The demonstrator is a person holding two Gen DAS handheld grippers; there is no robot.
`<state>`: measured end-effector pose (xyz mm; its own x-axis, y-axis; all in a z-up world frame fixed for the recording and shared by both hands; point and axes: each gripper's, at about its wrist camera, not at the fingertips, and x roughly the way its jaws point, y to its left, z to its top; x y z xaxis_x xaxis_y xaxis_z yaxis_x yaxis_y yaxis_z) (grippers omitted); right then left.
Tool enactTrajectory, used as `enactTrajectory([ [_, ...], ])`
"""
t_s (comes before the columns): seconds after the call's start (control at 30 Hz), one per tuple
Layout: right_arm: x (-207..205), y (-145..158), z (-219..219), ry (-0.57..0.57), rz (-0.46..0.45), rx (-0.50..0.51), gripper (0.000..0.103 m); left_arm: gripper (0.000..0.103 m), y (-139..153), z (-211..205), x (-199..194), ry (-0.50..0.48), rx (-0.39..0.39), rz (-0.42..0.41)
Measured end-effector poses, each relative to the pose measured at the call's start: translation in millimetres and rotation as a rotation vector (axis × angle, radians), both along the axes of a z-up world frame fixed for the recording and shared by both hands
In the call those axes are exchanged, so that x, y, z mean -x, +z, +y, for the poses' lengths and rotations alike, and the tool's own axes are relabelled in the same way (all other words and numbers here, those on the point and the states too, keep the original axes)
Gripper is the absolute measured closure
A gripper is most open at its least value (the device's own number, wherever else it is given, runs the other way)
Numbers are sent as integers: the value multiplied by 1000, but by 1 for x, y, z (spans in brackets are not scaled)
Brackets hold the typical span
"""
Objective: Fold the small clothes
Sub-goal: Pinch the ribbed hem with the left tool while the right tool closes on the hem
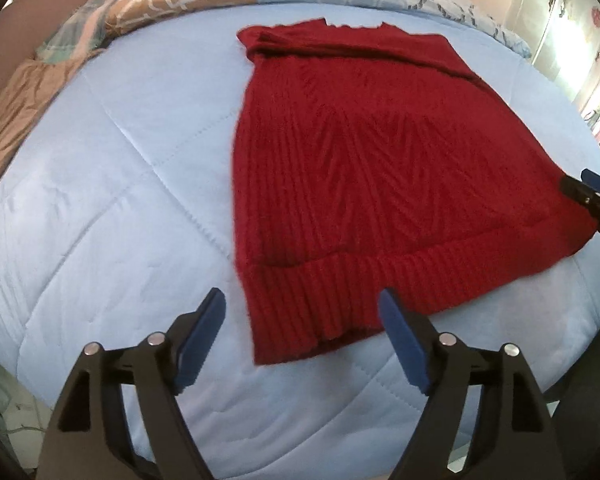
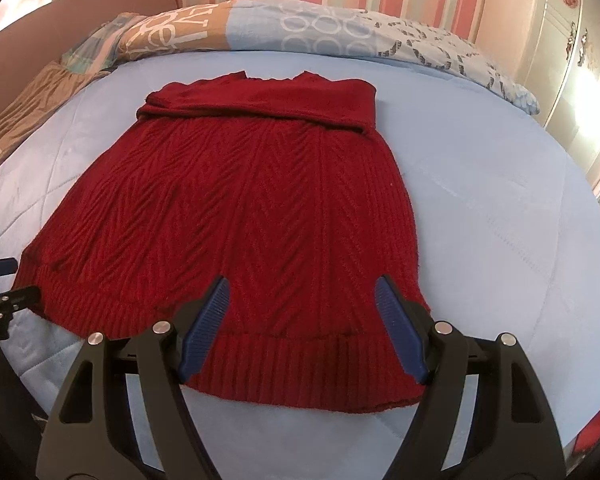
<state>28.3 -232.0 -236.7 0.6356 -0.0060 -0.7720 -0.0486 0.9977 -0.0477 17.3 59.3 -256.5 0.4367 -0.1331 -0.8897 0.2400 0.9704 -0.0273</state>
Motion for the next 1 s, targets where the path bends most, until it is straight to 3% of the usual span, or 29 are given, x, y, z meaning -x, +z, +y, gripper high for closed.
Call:
enactTrajectory([
  [0.17,1,0,-1,-2,3,4,27,29,-16,2,-9,1,41,58],
  [0.2,1,0,-1,-2,2,4,27,37,-20,3,-11,1,55,71],
  [0.33,1,1,-2,-5,1,8,27,51,-26,5,-13,5,97,104],
  [0.37,1,1,-2,-6,1,8,27,60,-25,4,-13,-1,101,105],
  [0.4,1,0,-2,-8,2,8,28,70,-25,2,-13,-7,89,102],
  [0.5,2,0,-4,-12,6,6,27,81,-20,-5,-10,-34,61,82],
  [1.0,20,-24,-38,-98,97,25,27,82,-19,-8,-14,-46,27,65],
])
